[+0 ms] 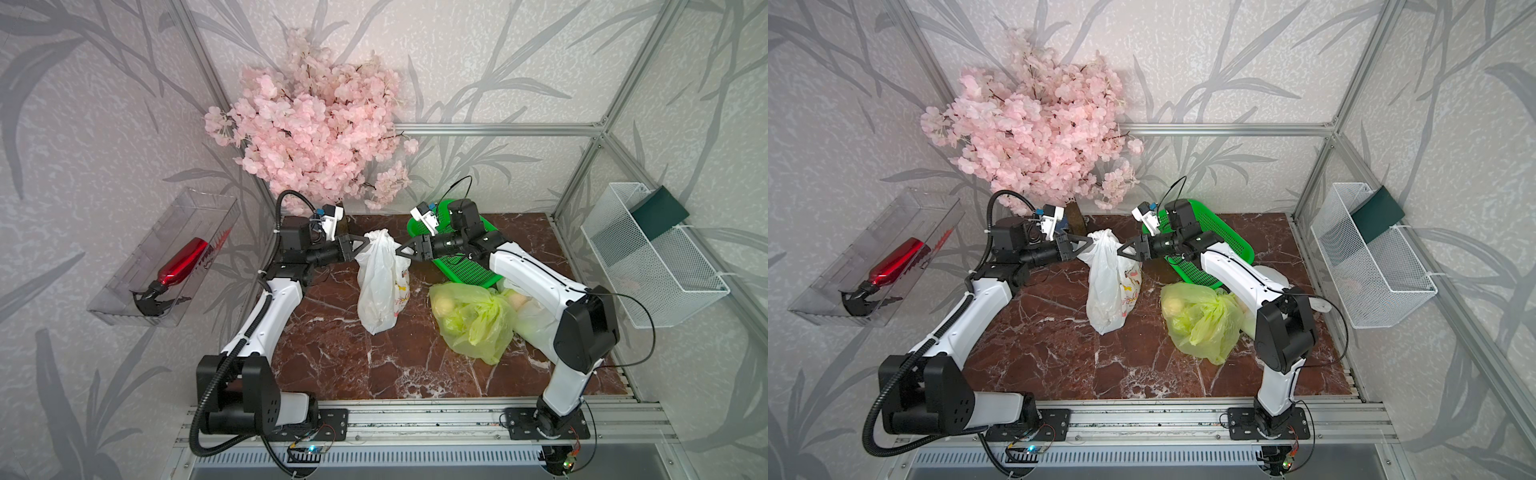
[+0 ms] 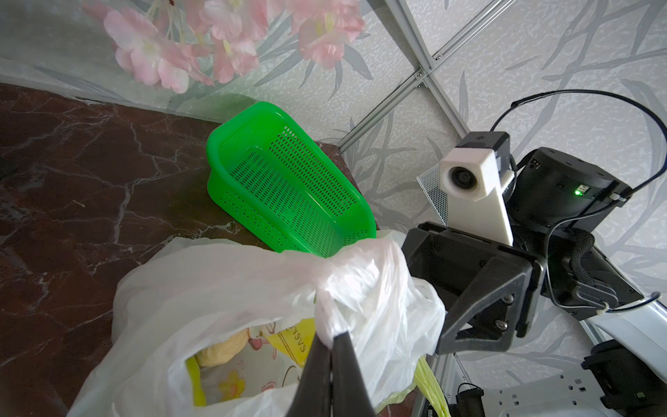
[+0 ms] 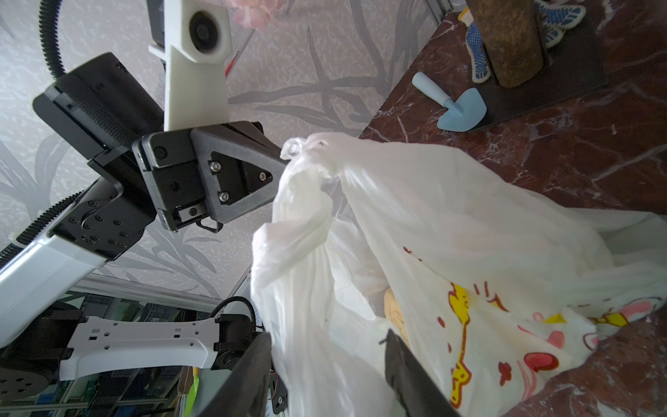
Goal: Place the pears into plastic bags & tie knots
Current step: Tie the plastic bag at the center of the board.
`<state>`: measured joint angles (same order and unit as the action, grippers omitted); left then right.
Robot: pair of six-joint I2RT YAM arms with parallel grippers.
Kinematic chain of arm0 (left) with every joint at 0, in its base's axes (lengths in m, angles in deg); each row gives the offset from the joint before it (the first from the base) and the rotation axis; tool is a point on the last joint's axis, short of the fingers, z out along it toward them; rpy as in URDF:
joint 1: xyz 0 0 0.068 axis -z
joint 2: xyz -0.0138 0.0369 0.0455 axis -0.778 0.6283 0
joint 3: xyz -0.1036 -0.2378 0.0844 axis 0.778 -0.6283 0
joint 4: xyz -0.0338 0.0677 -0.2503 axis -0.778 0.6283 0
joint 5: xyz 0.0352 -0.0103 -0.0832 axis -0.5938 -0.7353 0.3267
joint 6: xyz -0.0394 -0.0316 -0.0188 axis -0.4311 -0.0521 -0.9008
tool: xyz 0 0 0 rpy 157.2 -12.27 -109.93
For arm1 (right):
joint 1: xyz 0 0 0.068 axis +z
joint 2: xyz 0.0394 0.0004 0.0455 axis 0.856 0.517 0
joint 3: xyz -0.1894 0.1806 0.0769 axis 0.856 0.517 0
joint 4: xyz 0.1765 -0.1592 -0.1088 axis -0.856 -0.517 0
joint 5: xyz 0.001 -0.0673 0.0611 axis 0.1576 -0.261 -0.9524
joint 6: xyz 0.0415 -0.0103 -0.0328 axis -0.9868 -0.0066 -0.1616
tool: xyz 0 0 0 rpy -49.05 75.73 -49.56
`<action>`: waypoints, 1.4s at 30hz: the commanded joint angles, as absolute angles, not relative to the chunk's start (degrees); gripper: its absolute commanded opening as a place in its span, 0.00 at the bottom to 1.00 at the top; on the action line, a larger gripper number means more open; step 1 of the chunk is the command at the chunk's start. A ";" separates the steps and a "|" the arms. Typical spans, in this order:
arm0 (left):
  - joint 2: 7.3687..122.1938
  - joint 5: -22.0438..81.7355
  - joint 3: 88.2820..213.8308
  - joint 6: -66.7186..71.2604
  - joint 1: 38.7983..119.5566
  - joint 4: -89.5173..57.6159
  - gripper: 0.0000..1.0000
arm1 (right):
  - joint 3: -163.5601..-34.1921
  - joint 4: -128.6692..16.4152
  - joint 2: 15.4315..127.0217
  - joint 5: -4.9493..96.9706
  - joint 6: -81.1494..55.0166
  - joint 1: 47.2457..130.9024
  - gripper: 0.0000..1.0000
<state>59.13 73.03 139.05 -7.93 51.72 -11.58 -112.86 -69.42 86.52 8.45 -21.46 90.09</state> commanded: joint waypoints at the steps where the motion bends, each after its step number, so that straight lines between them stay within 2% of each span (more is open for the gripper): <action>1: 58.34 73.21 139.38 -7.32 51.70 -11.95 0.00 | -112.54 -66.93 85.02 6.91 -22.78 89.99 0.50; 4: 58.65 73.25 139.48 -7.36 51.72 -11.90 0.00 | -112.50 -66.92 84.89 6.66 -22.93 89.99 0.49; 6: 58.65 73.24 139.48 -7.40 51.78 -11.94 0.00 | -112.38 -66.84 84.90 6.65 -23.09 89.99 0.42; 10: 57.79 72.46 139.36 -7.49 51.73 -11.48 0.00 | -112.49 -68.12 84.93 8.27 -22.59 89.94 0.21; 12: 56.37 71.14 139.20 -7.12 51.45 -9.78 0.00 | -112.76 -70.84 84.56 11.54 -21.33 89.65 0.03; 13: 55.65 70.49 139.21 -6.66 51.12 -8.27 0.00 | -112.52 -71.84 84.11 13.33 -20.93 89.43 0.00; 18: 49.49 58.46 138.63 -1.30 47.69 7.45 0.00 | -111.84 -84.59 81.17 32.27 -12.76 88.64 0.00; 22: 46.51 48.28 135.08 1.19 44.65 15.37 0.00 | -105.93 -86.32 77.46 39.22 -12.38 85.66 0.00; 27: 47.06 41.43 127.29 -0.23 40.80 15.75 0.00 | -97.95 -84.00 76.05 40.52 -13.66 79.37 0.00; 32: 47.53 37.24 127.45 0.52 37.83 15.45 0.00 | -96.99 -84.76 77.56 41.92 -12.30 78.46 0.00; 38: 48.35 39.21 127.86 0.10 37.02 14.60 0.00 | -98.10 -85.87 78.49 42.04 -12.05 78.21 0.00; 41: 47.88 43.28 128.57 0.74 37.02 14.15 0.00 | -98.72 -85.10 77.93 38.07 -11.85 78.21 0.00; 42: 47.44 45.91 129.07 0.46 37.02 13.90 0.00 | -98.86 -84.82 77.24 35.60 -11.96 78.21 0.16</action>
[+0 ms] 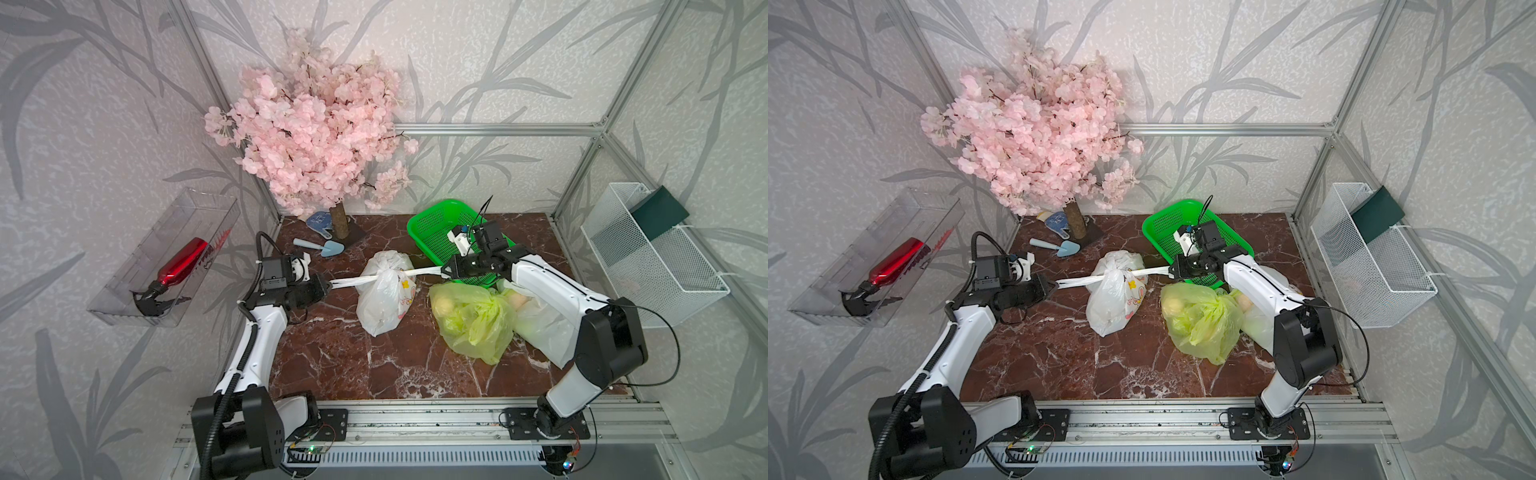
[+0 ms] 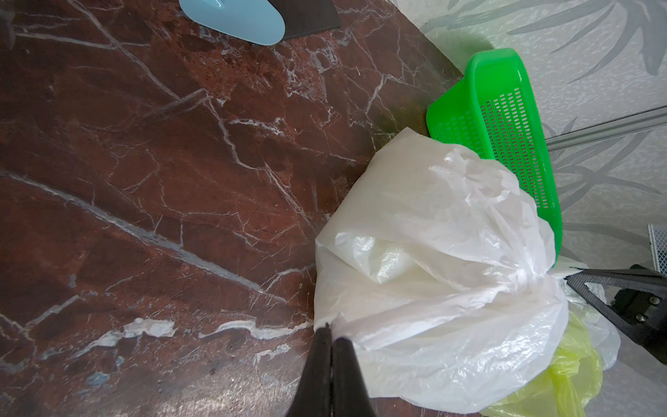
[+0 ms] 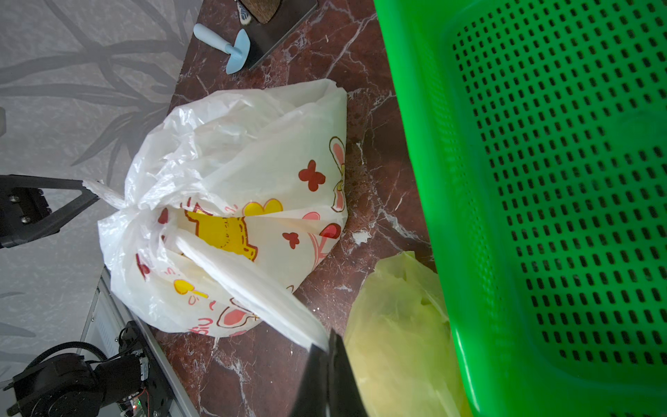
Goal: Place the pears into plastic bags & tie knots
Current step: Tie the plastic bag at the center of the board, then reset both arms
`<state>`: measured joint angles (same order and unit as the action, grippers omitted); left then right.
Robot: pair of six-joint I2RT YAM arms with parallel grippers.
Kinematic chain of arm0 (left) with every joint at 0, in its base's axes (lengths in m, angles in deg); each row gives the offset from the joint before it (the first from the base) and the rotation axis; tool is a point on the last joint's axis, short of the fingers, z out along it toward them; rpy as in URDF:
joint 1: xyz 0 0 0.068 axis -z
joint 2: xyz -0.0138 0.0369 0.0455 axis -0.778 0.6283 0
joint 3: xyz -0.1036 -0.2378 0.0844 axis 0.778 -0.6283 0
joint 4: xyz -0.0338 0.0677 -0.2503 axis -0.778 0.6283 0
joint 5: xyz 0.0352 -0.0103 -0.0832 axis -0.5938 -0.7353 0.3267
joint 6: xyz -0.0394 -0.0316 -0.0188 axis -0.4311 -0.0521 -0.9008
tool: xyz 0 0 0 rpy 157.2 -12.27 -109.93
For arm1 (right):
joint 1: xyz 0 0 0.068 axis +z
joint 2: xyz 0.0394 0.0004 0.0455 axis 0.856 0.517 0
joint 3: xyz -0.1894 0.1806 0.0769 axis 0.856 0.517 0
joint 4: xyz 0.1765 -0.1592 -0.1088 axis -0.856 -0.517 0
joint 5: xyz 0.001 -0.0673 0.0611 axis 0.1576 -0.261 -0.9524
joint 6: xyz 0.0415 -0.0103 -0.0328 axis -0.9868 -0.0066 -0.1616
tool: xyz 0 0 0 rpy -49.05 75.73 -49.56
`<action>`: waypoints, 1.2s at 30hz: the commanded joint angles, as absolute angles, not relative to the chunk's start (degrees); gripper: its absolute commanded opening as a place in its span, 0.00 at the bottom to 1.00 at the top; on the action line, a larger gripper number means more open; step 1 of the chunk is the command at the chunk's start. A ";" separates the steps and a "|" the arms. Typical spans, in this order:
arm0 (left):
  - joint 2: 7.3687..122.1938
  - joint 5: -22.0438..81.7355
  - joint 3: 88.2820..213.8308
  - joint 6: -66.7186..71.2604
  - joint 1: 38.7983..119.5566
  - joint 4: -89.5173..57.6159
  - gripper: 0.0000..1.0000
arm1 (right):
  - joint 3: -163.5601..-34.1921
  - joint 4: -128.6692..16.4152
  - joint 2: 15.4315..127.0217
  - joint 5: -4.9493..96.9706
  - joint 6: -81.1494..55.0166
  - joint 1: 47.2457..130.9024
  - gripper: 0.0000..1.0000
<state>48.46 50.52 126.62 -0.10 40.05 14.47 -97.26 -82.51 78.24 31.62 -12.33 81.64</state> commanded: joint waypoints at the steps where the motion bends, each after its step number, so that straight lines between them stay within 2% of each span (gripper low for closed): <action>1: 46.76 48.01 129.62 -0.18 37.02 14.09 0.07 | -98.72 -84.59 76.40 33.71 -12.09 78.21 0.31; 3: 44.59 49.12 131.57 -0.28 37.02 16.56 0.37 | -96.92 -84.24 72.77 33.98 -12.03 77.64 0.53; 6: 41.96 41.09 133.62 2.72 37.02 21.44 0.65 | -88.74 -77.75 64.81 40.21 -12.91 75.75 0.73; 9: 40.47 32.72 130.98 -0.22 36.91 17.63 0.74 | -79.34 -70.54 57.84 50.47 -10.84 73.15 0.82; 11: 39.46 33.20 124.72 -4.30 37.99 4.61 0.84 | -74.28 -66.42 54.63 60.94 -5.76 72.81 0.86; 13: 39.43 25.69 117.86 -5.23 42.17 -9.22 0.94 | -67.86 -57.49 52.69 68.10 1.87 72.52 0.91; 14: 39.24 18.30 114.63 -2.19 46.26 -15.41 0.99 | -64.87 -53.36 52.14 71.58 4.34 72.35 0.97; 15: 39.32 10.00 111.54 2.10 50.56 -21.44 0.99 | -62.54 -50.43 52.06 75.02 4.70 71.86 0.99; 17: 41.37 -1.93 107.78 5.07 53.77 -29.92 0.99 | -58.96 -46.07 52.14 77.80 3.12 70.20 0.99; 21: 48.39 -13.07 104.96 3.99 53.47 -36.05 0.99 | -51.11 -30.91 56.76 78.54 2.77 68.98 0.99; 24: 53.36 -13.19 102.75 7.44 53.15 -46.41 0.99 | -47.67 -20.45 61.77 77.49 5.14 68.98 0.99; 28: 54.43 -4.44 102.35 13.17 52.10 -49.80 0.99 | -46.62 -13.66 65.68 73.93 8.48 69.08 0.99; 30: 53.69 -2.77 102.40 13.79 52.29 -44.93 0.99 | -44.99 -8.42 67.18 72.86 9.63 69.07 1.00; 34: 59.61 -5.67 97.30 12.99 52.09 -58.77 0.99 | -40.78 3.86 72.52 72.35 9.81 69.07 1.00; 36: 62.73 -1.48 98.77 13.82 51.69 -58.45 0.99 | -39.60 10.09 75.77 72.07 10.76 69.11 0.99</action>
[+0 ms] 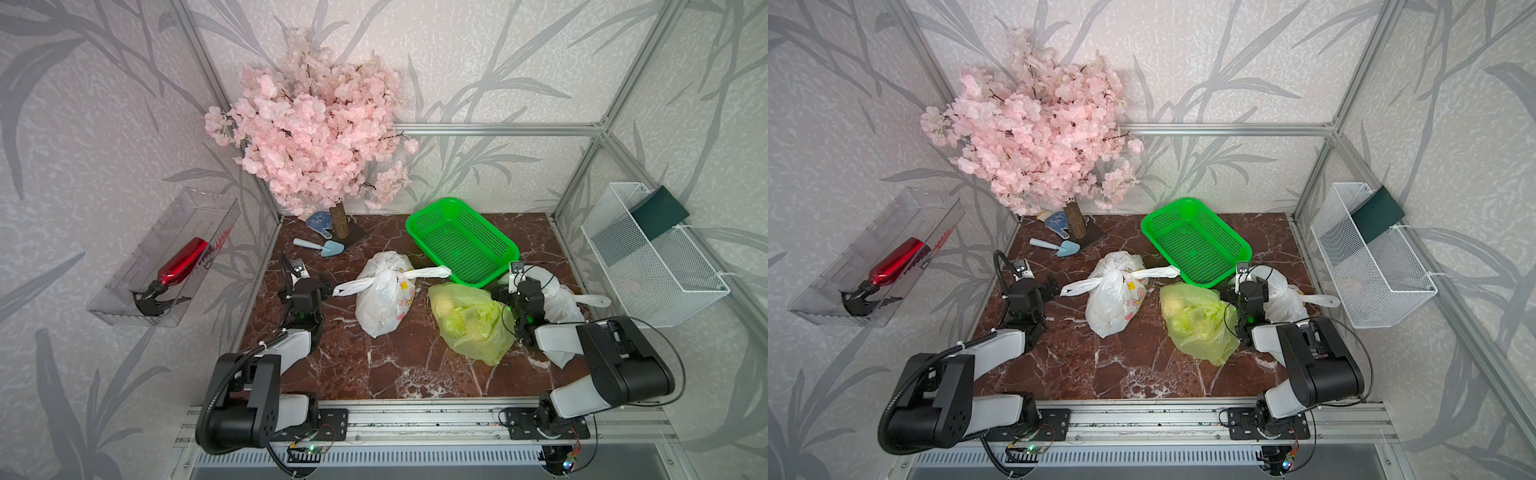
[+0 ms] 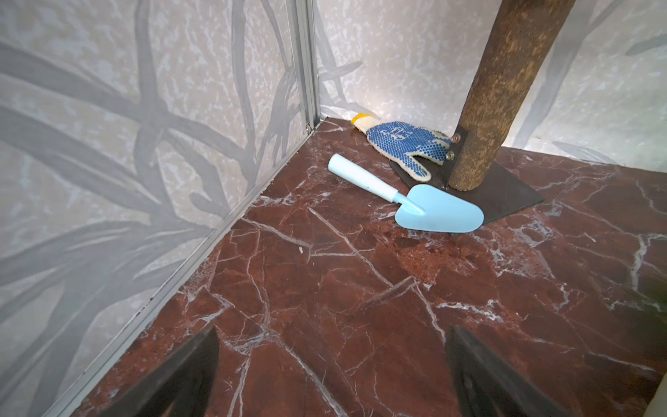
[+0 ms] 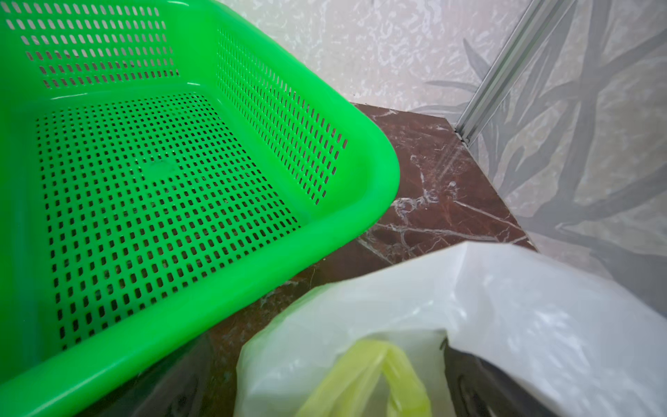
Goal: Place the pears into plastic bags & tie knots
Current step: Reset both arms
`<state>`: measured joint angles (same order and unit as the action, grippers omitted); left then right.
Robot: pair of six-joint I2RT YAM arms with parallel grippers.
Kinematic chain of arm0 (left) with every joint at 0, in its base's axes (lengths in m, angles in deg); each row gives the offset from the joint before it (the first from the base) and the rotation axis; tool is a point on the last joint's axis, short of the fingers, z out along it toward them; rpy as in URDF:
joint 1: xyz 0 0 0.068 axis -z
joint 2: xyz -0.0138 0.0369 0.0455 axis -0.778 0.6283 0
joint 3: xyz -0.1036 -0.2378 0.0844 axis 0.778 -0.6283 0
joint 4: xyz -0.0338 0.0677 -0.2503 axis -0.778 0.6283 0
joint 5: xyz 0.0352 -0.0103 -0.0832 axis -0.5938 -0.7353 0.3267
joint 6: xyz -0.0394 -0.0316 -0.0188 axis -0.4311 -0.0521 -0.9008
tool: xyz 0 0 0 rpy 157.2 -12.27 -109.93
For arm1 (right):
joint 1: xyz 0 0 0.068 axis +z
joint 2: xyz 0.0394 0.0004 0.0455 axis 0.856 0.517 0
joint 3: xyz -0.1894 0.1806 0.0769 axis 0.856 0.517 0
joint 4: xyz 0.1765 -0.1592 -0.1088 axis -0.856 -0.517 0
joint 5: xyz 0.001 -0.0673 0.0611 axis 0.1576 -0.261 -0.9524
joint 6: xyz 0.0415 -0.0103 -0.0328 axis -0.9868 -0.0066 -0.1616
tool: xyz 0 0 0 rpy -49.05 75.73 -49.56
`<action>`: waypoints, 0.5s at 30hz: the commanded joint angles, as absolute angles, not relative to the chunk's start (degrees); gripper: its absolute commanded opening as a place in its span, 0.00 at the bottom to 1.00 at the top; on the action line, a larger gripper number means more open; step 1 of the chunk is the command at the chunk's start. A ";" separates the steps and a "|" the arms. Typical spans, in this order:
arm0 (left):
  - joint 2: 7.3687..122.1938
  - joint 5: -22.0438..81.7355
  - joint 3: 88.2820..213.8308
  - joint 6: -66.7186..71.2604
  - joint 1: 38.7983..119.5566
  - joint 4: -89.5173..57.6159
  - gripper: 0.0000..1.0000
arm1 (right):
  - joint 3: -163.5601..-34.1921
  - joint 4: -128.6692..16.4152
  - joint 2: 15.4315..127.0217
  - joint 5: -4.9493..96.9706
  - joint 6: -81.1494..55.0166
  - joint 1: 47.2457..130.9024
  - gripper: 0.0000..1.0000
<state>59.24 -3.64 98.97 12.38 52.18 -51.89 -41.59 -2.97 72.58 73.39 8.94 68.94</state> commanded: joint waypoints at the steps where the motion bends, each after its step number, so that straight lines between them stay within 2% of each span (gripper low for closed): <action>1: 64.52 -0.72 99.30 13.95 51.55 -59.35 0.99 | -39.65 8.12 74.77 72.00 10.15 69.10 0.99; 4: 71.51 -1.40 98.28 14.93 51.41 -69.78 0.99 | -41.23 5.95 75.02 73.53 9.78 69.07 0.99; 6: 68.14 -0.56 100.37 12.89 51.05 -59.18 0.99 | -41.45 4.22 74.39 73.71 9.42 69.10 0.99; 9: 70.35 -0.49 98.79 14.15 51.07 -66.63 0.99 | -41.38 4.95 74.66 73.65 9.55 69.15 0.99; 12: 68.74 -2.23 100.75 13.91 51.98 -59.69 0.99 | -41.61 4.75 74.69 73.62 9.68 69.18 0.99; 15: 69.84 -3.28 100.11 14.84 52.58 -63.31 0.99 | -41.73 4.58 74.79 73.51 9.68 69.07 0.99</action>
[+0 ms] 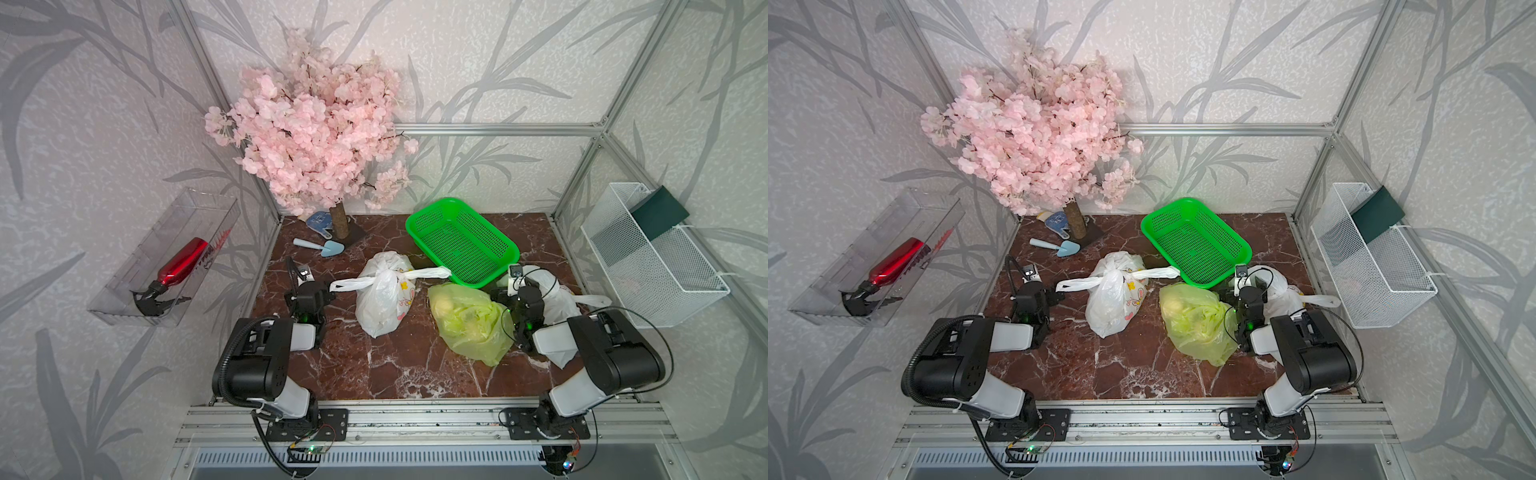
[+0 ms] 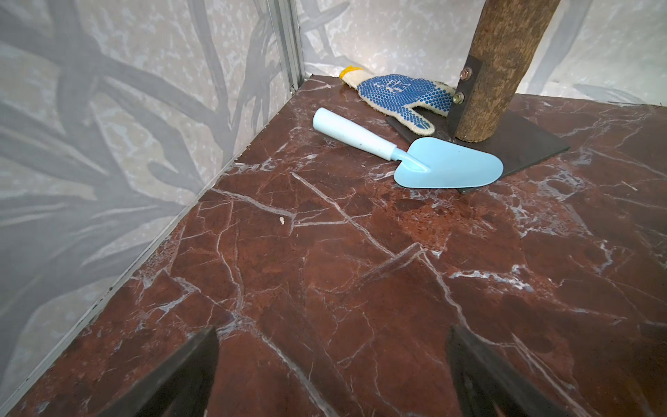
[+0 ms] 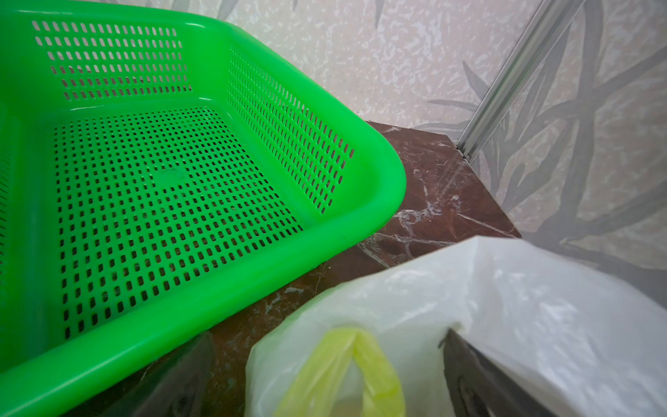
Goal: Place the pears into plastic bags & tie knots
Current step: Reset both arms
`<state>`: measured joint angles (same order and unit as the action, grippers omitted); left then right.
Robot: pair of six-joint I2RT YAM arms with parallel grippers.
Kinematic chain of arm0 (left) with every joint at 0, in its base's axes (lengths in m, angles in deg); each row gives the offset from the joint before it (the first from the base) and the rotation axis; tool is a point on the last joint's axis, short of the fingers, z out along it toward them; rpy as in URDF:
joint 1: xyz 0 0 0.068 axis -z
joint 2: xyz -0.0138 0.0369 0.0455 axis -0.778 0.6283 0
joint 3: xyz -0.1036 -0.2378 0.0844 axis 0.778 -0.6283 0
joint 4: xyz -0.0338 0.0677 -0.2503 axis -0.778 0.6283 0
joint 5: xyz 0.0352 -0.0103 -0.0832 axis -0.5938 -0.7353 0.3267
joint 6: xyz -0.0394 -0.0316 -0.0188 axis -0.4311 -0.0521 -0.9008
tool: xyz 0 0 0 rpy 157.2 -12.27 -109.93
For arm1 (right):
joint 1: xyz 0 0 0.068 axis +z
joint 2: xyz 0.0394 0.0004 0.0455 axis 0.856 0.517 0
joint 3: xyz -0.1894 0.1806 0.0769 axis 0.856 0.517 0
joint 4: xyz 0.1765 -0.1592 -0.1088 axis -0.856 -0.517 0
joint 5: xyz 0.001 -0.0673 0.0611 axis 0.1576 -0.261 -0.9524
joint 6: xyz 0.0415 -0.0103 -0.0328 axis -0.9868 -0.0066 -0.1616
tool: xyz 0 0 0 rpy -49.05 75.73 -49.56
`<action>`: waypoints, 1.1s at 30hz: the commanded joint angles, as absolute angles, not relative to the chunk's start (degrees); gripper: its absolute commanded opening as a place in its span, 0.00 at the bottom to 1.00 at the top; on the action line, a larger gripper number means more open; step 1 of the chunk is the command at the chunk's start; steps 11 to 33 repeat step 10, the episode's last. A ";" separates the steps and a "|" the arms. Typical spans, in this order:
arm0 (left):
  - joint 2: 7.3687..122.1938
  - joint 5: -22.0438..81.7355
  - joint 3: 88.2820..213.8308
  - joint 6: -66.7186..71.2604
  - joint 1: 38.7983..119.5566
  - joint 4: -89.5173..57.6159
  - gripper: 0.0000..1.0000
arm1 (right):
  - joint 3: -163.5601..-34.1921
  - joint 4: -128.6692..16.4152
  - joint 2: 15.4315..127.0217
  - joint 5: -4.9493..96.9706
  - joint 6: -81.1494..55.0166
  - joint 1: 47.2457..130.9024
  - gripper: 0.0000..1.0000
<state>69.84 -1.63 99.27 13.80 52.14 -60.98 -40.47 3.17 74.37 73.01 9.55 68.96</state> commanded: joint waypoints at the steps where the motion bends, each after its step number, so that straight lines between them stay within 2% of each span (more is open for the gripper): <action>1: 69.57 -3.14 100.34 14.71 52.60 -62.17 0.99 | -41.70 4.66 74.74 73.55 9.68 69.07 0.99; 33: 68.55 -3.72 100.37 14.25 52.54 -60.53 0.99 | -41.73 4.62 74.75 73.47 9.68 69.07 0.99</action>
